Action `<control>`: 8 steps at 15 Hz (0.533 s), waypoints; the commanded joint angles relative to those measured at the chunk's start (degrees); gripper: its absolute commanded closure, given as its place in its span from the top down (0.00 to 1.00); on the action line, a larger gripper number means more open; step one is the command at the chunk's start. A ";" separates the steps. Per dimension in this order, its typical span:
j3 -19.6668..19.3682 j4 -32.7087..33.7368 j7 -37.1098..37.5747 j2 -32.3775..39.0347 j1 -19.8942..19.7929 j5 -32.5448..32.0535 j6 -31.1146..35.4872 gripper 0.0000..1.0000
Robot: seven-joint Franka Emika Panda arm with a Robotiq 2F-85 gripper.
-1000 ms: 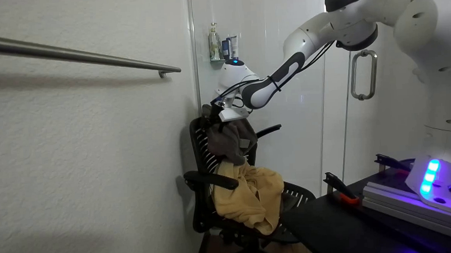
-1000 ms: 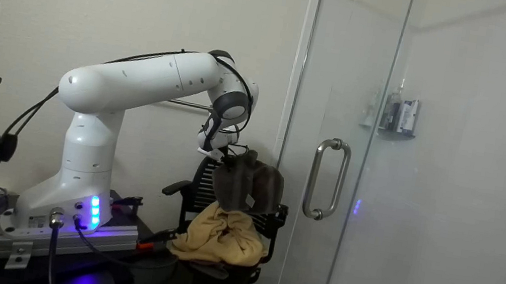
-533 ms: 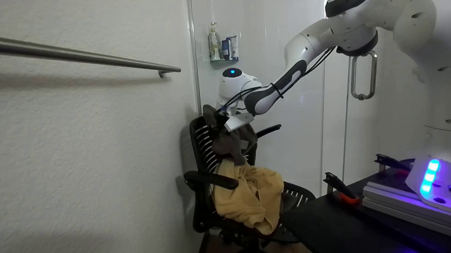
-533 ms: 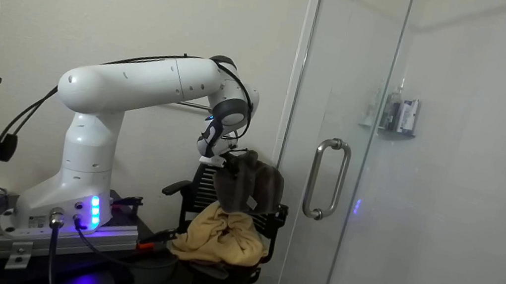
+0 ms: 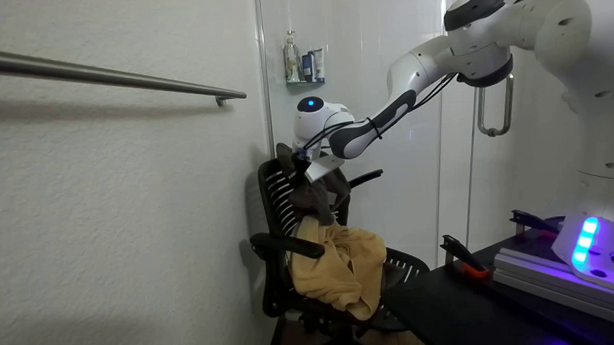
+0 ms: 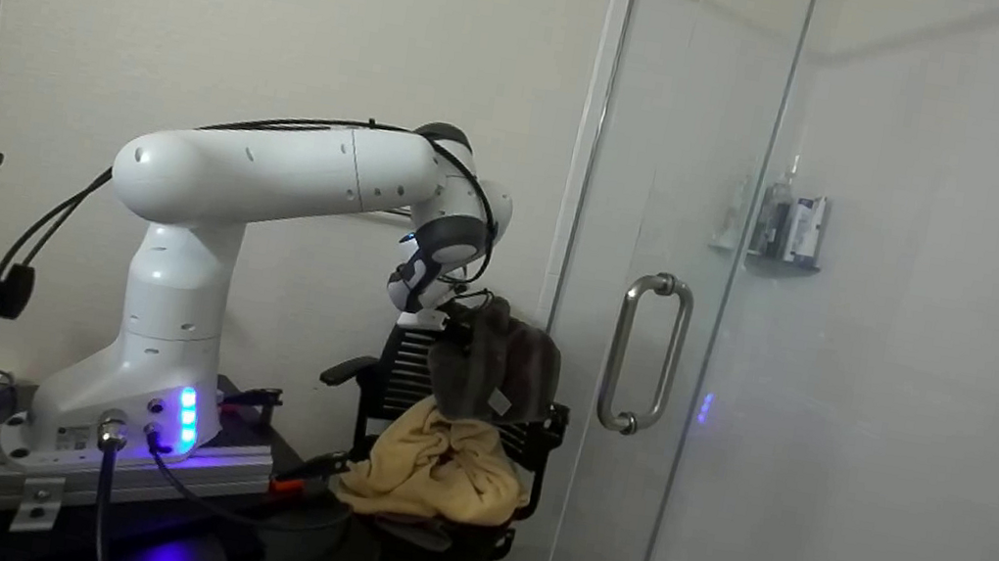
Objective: Open the shower door and put the grey towel on the seat of the chair
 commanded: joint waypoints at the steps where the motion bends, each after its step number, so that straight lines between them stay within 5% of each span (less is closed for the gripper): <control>1: 3.73 -0.02 -2.18 -1.98 -2.89 -1.72 -3.56 0.11; 4: 7.40 -1.40 -3.73 -1.35 -6.83 1.25 -5.46 0.00; 8: 15.70 -5.82 -8.44 0.99 -16.17 10.86 -8.37 0.01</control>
